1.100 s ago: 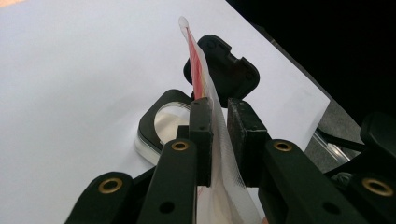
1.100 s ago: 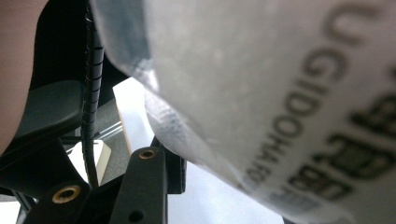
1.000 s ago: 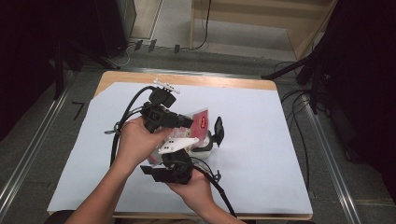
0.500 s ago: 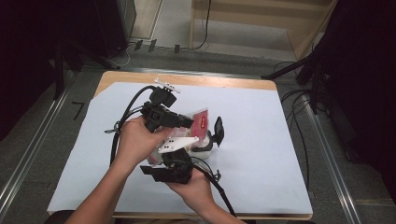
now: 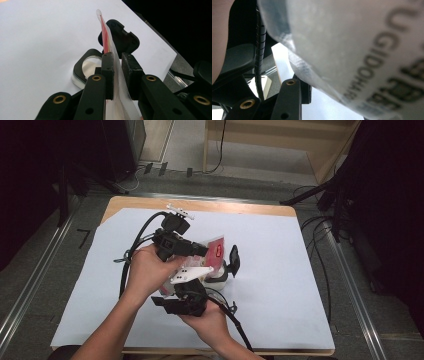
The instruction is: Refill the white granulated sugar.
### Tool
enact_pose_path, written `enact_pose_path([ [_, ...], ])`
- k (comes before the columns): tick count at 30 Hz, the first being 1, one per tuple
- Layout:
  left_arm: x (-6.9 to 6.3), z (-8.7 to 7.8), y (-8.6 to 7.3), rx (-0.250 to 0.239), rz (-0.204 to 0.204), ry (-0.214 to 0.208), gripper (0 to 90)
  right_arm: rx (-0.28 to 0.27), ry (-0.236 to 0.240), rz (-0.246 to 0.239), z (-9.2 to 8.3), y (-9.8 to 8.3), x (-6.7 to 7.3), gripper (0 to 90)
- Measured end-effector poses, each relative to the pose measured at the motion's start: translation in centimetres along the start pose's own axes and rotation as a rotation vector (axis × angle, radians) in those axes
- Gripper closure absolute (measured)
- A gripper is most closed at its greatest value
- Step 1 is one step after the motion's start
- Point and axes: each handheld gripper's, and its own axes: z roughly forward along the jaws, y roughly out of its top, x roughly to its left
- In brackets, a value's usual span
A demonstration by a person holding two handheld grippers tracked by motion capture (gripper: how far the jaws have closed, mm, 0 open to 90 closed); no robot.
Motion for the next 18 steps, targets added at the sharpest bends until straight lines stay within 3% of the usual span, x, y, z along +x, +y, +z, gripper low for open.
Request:
enact_pose_path([
  [5, -0.05, -0.25, 0.09, 0.000, 0.011, 0.004, 82.2, -0.006, -0.007, -0.011, -0.06, 0.12, 0.10, 63.9],
  [8, 0.25, -0.16, 0.15, 0.001, -0.008, -0.003, 82.5, -0.003, -0.019, -0.022, -0.03, 0.18, 0.20, 63.9],
  [18, 0.39, -0.09, 0.24, -0.005, -0.007, -0.003, 82.5, -0.001, -0.032, -0.033, 0.06, 0.17, 0.34, 63.9],
])
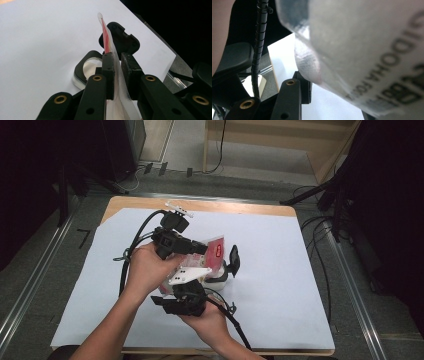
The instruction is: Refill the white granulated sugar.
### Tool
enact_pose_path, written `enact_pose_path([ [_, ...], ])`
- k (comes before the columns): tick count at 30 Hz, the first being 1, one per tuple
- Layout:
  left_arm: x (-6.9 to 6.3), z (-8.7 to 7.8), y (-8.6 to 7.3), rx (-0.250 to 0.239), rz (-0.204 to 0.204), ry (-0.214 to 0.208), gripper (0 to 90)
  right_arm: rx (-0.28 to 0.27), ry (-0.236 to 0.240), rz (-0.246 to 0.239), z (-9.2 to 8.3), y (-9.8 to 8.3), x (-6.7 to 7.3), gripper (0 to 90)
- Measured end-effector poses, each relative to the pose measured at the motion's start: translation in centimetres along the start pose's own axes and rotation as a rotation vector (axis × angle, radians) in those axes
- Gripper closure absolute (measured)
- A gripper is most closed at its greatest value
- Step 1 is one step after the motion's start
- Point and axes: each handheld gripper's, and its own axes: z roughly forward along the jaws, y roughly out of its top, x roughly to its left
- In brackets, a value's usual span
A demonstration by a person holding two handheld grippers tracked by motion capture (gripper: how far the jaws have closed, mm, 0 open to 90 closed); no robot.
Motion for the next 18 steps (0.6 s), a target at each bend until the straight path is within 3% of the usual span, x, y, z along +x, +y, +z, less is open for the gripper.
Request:
enact_pose_path([
  [8, -0.29, -0.10, 0.02, 0.005, 0.026, 0.014, 81.0, -0.003, 0.022, 0.025, -0.10, 0.00, -0.18, 64.2],
  [12, -0.49, -0.30, 0.01, -0.008, 0.016, 0.019, 80.5, -0.016, 0.038, 0.042, -0.19, 0.10, -0.14, 64.2],
  [18, -0.19, -0.21, -0.04, -0.013, 0.012, 0.013, 80.9, -0.009, 0.014, 0.017, -0.15, 0.05, 0.06, 64.1],
])
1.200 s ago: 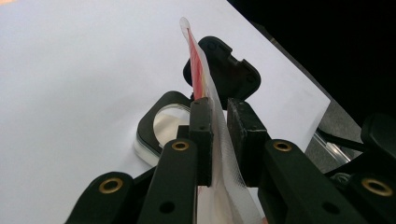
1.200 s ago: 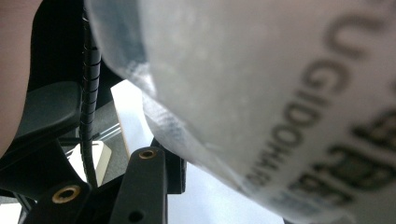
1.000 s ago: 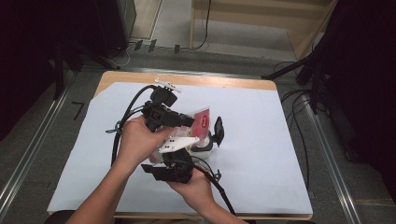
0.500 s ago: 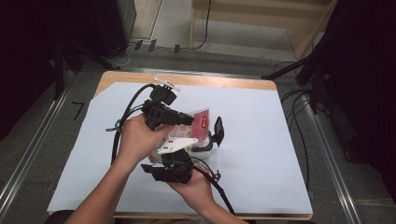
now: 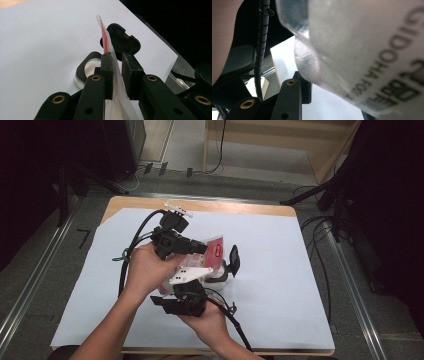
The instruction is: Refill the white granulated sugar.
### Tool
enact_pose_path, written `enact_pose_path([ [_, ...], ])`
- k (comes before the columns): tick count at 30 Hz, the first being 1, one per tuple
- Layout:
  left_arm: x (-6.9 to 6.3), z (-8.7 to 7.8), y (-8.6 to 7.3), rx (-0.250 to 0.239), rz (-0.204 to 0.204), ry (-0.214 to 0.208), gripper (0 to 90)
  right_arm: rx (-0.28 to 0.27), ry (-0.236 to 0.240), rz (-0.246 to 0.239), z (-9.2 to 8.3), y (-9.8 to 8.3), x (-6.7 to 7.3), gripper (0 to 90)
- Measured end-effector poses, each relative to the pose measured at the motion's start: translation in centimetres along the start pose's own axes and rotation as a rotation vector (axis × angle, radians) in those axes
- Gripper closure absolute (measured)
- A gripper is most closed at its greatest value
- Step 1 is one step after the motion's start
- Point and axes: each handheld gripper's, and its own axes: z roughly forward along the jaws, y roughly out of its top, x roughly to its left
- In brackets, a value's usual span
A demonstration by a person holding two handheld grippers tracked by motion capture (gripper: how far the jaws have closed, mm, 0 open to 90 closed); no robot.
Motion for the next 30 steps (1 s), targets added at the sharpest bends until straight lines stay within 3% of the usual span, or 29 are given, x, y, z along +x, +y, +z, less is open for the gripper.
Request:
enact_pose_path([
  [10, 0.43, 0.06, -0.10, -0.001, -0.001, 0.004, 81.3, 0.014, -0.013, -0.013, 0.15, -0.12, 0.07, 63.9],
  [30, 0.07, -0.02, -0.26, -0.010, 0.019, 0.016, 81.7, 0.012, -0.014, -0.029, 0.19, -0.25, 0.05, 63.8],
])
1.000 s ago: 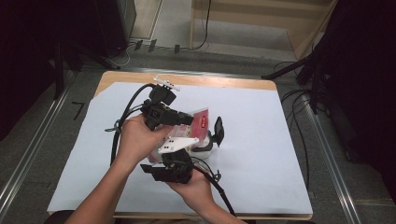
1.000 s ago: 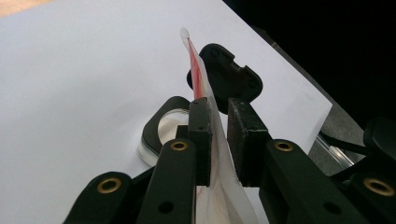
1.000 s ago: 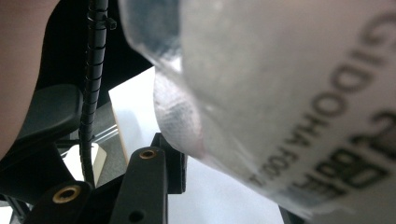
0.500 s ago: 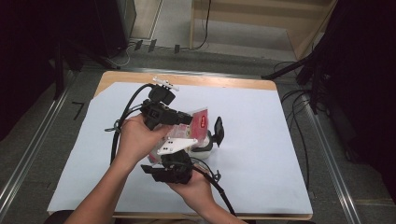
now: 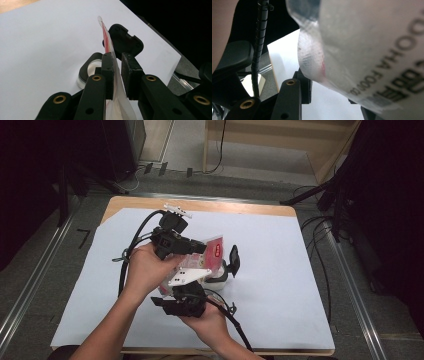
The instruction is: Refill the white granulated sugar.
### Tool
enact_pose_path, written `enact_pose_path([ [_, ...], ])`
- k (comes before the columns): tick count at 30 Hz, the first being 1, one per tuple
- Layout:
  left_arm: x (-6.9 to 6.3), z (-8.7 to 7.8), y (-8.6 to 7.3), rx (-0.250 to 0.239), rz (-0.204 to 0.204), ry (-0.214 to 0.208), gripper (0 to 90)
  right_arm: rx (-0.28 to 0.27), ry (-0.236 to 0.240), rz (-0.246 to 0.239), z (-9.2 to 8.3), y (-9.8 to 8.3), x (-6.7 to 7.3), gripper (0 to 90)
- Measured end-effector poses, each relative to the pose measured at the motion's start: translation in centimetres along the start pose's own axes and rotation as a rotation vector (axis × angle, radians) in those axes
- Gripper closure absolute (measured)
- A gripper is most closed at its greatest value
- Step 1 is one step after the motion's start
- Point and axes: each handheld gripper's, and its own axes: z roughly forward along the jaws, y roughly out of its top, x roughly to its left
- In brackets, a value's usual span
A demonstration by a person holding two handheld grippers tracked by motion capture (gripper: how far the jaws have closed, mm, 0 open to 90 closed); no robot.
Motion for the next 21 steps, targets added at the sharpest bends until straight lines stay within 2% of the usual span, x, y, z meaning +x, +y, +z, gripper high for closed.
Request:
enact_pose_path([
  [3, 0.0, -0.1, -0.1, 0.005, 0.006, -0.002, 81.8, -0.009, -0.002, -0.007, 0.1, -0.1, 0.0, 62.9],
  [7, 0.2, -0.2, -0.3, 0.008, -0.004, -0.012, 81.4, -0.013, 0.010, -0.016, 0.2, -0.3, 0.0, 59.7],
  [12, 0.3, -0.5, -0.6, 0.026, -0.008, -0.018, 82.1, 0.000, -0.007, -0.052, 0.6, -0.6, 0.3, 58.5],
  [21, 0.5, -0.7, -1.0, 0.072, -0.007, -0.031, 82.2, 0.014, -0.016, -0.071, 1.2, -1.1, 0.4, 57.2],
])
